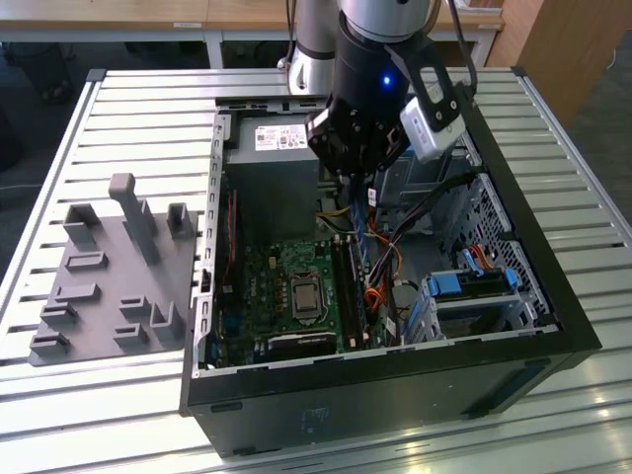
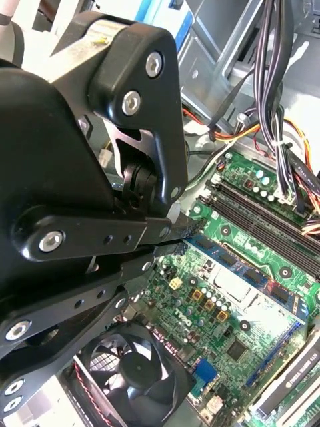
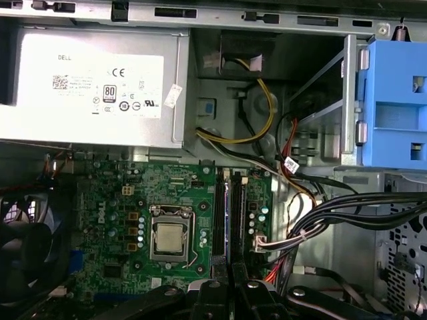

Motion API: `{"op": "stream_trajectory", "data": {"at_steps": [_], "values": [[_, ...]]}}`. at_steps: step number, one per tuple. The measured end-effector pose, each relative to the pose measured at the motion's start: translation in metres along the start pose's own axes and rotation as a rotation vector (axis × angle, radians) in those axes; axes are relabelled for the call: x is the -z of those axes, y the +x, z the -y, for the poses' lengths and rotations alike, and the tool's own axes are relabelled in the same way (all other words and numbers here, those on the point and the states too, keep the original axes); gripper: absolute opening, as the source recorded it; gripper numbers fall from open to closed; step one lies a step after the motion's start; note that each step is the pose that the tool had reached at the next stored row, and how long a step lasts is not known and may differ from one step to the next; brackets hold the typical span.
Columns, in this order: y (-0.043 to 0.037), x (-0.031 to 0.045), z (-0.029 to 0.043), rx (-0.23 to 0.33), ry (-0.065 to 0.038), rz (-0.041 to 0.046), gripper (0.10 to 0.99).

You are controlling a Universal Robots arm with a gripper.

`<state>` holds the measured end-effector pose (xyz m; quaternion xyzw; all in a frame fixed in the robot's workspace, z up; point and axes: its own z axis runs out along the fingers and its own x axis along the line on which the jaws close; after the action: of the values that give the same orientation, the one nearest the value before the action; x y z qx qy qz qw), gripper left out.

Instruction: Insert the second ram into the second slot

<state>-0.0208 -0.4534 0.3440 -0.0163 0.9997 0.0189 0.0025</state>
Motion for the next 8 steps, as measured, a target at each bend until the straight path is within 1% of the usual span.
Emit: {"op": "stream_trajectory", "data": {"at_steps": [8], "values": [[0.0000, -0.0048, 0.0006, 0.000, 0.000, -0.0038, 0.137]]}}
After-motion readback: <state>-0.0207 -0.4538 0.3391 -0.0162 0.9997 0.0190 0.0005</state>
